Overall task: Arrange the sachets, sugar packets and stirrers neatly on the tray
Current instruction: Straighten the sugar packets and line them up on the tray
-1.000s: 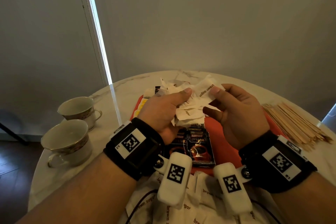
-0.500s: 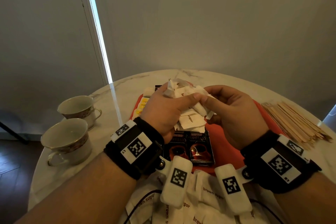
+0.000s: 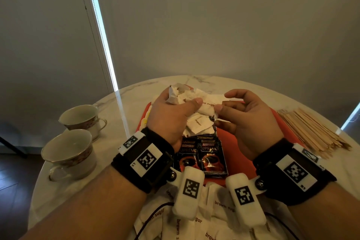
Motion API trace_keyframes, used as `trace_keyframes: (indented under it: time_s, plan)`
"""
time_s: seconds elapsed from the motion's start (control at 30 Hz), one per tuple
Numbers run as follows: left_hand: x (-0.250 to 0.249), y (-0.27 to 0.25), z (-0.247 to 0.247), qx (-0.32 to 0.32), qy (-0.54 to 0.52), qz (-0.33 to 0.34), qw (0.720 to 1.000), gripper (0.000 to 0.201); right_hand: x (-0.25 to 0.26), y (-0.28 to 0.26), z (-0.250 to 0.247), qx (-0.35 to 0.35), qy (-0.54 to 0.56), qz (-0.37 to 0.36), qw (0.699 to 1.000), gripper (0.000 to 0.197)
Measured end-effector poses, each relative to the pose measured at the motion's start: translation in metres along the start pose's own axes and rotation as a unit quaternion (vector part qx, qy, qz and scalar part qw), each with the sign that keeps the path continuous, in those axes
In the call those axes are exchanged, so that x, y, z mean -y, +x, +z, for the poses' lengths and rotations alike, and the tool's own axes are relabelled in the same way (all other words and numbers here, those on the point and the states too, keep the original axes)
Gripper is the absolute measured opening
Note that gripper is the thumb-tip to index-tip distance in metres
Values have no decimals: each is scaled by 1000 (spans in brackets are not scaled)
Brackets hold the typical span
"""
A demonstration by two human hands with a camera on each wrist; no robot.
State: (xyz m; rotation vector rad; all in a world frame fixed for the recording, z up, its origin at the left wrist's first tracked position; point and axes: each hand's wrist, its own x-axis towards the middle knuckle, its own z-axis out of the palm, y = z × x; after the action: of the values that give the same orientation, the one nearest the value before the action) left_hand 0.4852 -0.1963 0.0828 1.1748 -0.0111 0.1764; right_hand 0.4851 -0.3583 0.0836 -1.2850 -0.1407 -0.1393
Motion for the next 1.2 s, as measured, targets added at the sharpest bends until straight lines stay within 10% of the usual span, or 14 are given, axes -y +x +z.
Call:
trace_keyframes:
  time_s: [0.3, 0.5, 1.03, 1.2]
  plan:
    - [-5, 7, -5, -36, -42, -40, 998, 33, 8, 60, -46, -184, -5, 74, 980, 32]
    - [-6, 8, -6, -29, -40, -42, 998, 32, -10, 71, -64, -138, -226, 188, 946, 28]
    - [-5, 12, -10, -17, -35, -55, 998, 33, -18, 80, -58, -71, -348, 249, 901, 16]
    - [0, 11, -9, -11, -34, -50, 998, 32, -12, 69, -47, -111, -225, 191, 949, 18]
